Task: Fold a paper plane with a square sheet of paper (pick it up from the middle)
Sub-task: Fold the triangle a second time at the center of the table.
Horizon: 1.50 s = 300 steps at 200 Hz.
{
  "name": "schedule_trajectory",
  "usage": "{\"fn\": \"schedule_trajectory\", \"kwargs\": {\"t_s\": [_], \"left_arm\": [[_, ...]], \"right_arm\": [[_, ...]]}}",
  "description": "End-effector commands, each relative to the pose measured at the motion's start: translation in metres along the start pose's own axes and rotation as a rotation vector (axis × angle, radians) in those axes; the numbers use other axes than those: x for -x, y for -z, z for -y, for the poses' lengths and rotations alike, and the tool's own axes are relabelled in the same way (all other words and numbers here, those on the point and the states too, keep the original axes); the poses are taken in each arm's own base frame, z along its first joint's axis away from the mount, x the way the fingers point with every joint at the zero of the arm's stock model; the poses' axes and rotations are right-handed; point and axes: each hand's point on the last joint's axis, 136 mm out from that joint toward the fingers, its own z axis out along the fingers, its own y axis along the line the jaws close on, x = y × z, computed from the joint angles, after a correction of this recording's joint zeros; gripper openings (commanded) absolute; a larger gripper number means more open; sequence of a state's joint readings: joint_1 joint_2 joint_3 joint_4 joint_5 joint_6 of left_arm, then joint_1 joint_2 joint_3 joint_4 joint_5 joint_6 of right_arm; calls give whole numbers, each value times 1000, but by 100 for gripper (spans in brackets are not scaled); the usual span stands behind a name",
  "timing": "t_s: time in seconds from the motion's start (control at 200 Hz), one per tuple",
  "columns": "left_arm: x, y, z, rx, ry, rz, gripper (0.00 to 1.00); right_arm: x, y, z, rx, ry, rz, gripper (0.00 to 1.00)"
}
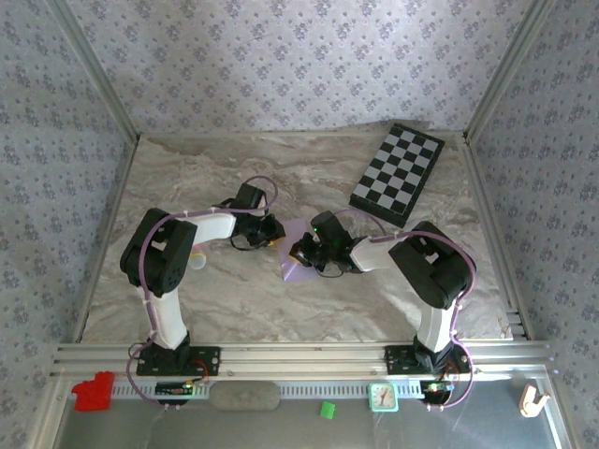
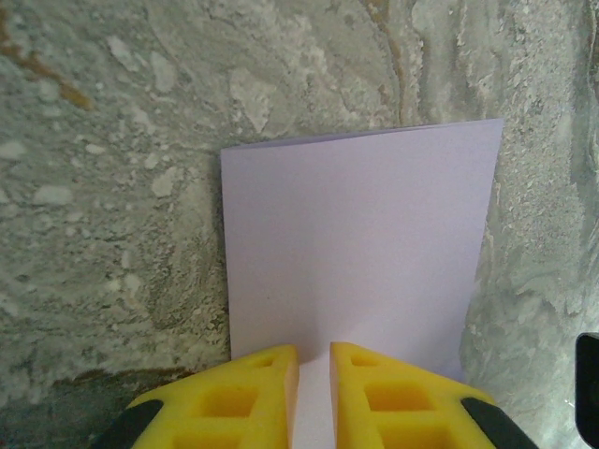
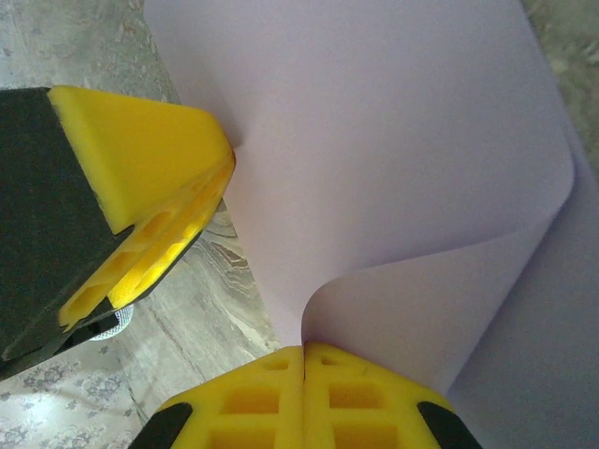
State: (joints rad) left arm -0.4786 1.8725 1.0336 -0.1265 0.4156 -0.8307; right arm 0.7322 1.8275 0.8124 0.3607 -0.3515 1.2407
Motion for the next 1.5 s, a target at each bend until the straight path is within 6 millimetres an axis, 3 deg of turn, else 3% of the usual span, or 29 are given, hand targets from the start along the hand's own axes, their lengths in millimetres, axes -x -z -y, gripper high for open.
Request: {"fn": "schedule_trajectory", "kwargs": {"t_s": [0.0, 1.494], "left_arm": [[-19, -7, -22, 63, 33, -62, 19], [-22, -9, -24, 68, 40, -68, 19]], "right_arm": [[0, -3, 7, -46, 18, 5, 2], [1, -9, 4, -14, -5, 0, 2]]}}
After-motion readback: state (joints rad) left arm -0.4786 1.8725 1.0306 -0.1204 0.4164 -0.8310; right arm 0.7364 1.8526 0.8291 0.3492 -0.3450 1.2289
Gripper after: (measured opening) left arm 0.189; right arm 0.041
